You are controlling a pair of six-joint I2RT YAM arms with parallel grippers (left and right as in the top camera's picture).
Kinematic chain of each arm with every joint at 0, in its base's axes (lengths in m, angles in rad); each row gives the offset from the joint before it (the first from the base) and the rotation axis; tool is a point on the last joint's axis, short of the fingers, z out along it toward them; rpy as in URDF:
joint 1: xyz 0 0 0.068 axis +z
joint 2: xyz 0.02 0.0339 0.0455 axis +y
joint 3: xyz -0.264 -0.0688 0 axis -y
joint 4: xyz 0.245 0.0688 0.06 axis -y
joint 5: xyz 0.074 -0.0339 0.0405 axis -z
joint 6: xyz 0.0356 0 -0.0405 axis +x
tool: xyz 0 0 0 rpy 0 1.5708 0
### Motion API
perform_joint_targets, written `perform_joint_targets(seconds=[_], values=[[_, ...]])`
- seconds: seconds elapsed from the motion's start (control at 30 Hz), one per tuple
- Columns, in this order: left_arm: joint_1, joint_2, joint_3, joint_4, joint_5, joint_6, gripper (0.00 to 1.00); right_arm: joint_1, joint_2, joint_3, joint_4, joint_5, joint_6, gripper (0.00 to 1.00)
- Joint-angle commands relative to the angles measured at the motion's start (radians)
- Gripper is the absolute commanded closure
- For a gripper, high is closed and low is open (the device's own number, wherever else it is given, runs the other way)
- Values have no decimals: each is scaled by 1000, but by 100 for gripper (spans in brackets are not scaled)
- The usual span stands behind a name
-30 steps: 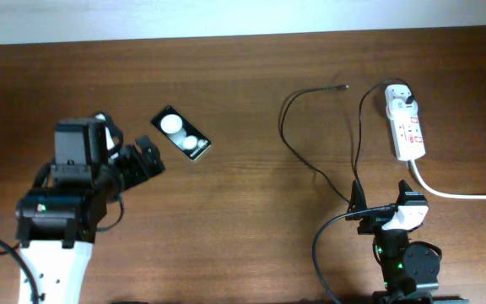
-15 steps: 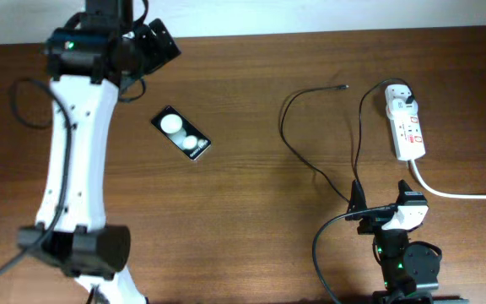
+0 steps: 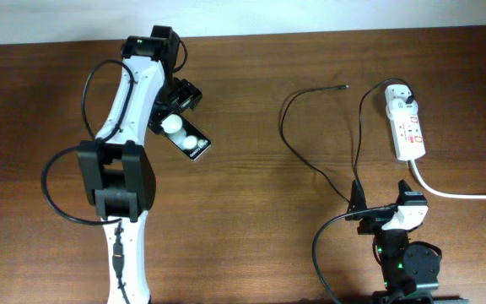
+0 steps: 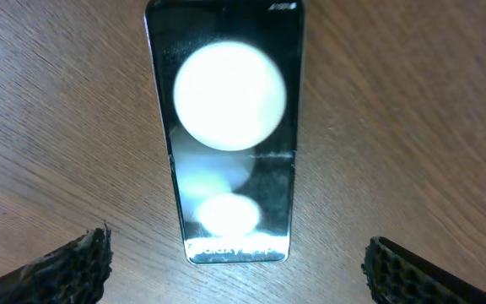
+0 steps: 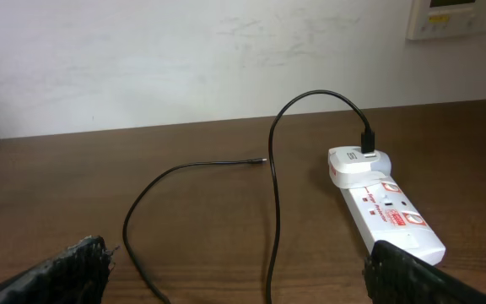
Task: Plug charger to phone and switch on socket
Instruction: 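Lower and close the left gripper on the phone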
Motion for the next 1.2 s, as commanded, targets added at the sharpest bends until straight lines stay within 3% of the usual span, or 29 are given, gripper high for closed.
perform_joint_targets(seconds=[0.0,0.53,1.17], values=[[-1,59,10,1,8,-26,1,5,-8,-9,-2,-5,1,1],[-18,113,4,33,-57,-25,1,5,-8,-9,-2,-5,1,1],[-19,113,-169,151,-87,-26,1,5,-8,-9,-2,-5,1,1]])
